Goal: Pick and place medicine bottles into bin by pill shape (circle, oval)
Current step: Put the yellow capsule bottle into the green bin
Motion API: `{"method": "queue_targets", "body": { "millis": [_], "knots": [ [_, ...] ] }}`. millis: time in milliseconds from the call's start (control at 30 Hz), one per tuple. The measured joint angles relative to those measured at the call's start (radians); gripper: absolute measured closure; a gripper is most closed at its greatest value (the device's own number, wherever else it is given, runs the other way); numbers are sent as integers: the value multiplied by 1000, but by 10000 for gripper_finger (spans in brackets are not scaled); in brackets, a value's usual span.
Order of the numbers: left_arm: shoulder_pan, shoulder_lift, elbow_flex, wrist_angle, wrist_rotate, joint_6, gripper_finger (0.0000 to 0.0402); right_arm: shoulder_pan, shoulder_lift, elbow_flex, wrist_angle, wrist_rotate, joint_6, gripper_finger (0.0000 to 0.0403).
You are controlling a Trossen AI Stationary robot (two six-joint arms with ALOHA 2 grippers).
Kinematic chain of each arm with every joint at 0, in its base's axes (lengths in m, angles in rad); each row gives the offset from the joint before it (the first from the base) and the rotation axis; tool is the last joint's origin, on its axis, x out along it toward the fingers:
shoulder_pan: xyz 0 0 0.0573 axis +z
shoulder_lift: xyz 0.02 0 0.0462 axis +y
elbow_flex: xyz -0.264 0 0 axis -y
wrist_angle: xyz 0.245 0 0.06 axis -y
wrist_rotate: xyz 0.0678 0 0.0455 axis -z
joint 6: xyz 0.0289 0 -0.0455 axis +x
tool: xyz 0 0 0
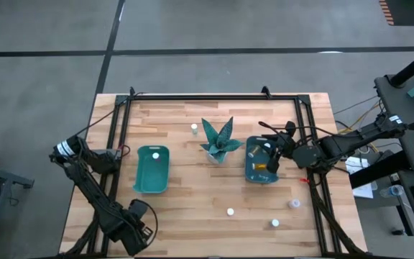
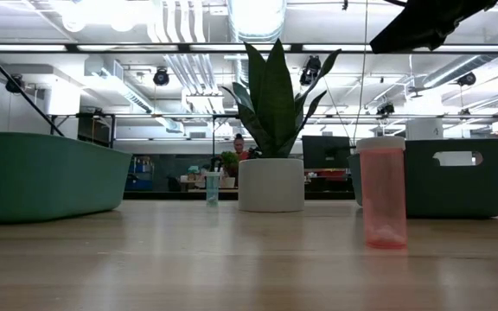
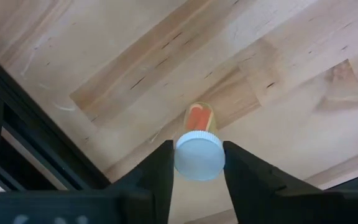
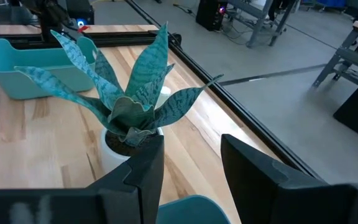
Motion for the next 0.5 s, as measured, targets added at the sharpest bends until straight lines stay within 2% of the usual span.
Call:
{"method": "queue_targets", "body": {
  "millis": [100, 267, 400, 500],
  "knots": [
    [2, -3, 0, 0, 0, 0, 311, 0, 0, 0, 0, 0, 0, 252],
    [43, -23, 31, 3, 23, 9, 307, 0, 0, 0, 0, 0, 0, 252],
    [141, -29, 114, 38, 39, 185, 306, 0, 0, 0, 0, 1, 0, 252],
    [223, -31, 191, 50, 9, 359, 306, 0, 0, 0, 0, 1, 0, 252]
  ]
}}
